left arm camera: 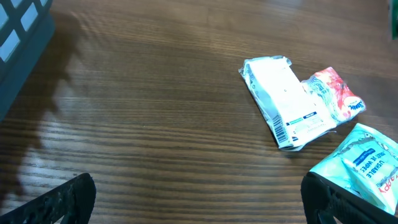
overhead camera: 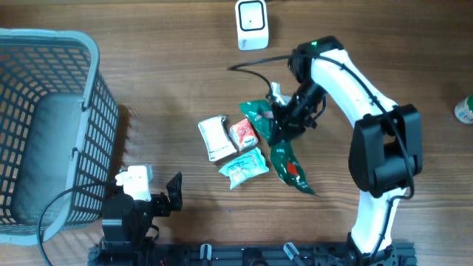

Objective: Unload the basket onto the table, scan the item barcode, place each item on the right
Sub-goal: 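Lift the glove package upward toward the white scanner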

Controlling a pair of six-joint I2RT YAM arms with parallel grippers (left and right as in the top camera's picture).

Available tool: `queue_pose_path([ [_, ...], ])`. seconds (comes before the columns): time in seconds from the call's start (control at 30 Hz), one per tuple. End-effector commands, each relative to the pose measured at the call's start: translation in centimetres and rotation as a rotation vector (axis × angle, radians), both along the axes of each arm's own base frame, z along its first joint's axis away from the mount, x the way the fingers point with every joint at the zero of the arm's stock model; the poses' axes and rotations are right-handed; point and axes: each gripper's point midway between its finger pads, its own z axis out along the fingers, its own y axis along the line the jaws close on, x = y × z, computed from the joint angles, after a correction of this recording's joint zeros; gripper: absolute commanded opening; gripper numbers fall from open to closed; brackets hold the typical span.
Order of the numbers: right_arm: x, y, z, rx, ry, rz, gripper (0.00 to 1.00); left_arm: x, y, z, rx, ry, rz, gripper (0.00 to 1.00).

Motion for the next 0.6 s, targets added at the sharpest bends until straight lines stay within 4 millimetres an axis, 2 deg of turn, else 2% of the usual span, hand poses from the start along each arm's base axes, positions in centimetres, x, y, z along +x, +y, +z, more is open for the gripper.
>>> queue_pose_path([
  [0.0, 0.5, 3.6, 3.7, 0.328, -0.046, -0.011, 0.04, 0.0, 0.0, 0.0, -0.006, -0.003, 0.004, 1.0],
  [0.1, 1.4, 6.1, 7.2, 0.61, -0.085, -0.064, 0.04, 0.0, 0.0, 0.0, -0.006, -0.003, 0.004, 1.0],
  [0.17, 2.6, 7.5, 10.7, 0.829, -0.101, -0.152, 0.05, 0.0, 0.0, 0.0, -0.006, -0.003, 0.004, 1.0],
  [0.2, 3.5, 8.2, 13.0, 0.987, -0.14, -0.203, 0.04, 0.0, 0.0, 0.0, -0.006, -0.003, 0.004, 1.0],
  [0.27, 4.0, 8.5, 13.3, 1.04, -0.198, -0.18, 0.04, 0.0, 0.0, 0.0, -0.006, -0.003, 0.004, 1.0],
  [0.4, 4.7, 9.8, 12.8, 1.175, -0.459, -0.007, 0.05, 0.0, 0.0, 0.0, -0.006, -0.003, 0.004, 1.0],
  [0.5, 4.1, 12.3, 12.7, 1.32, -0.727, 0.212, 0.04, 0.0, 0.0, 0.0, -0.006, -0.003, 0.004, 1.0],
  [0.57, 4.0, 13.9, 12.0, 1.343, -0.858, 0.341, 0.05, 0.0, 0.0, 0.0, -0.006, -0.003, 0.004, 1.0],
])
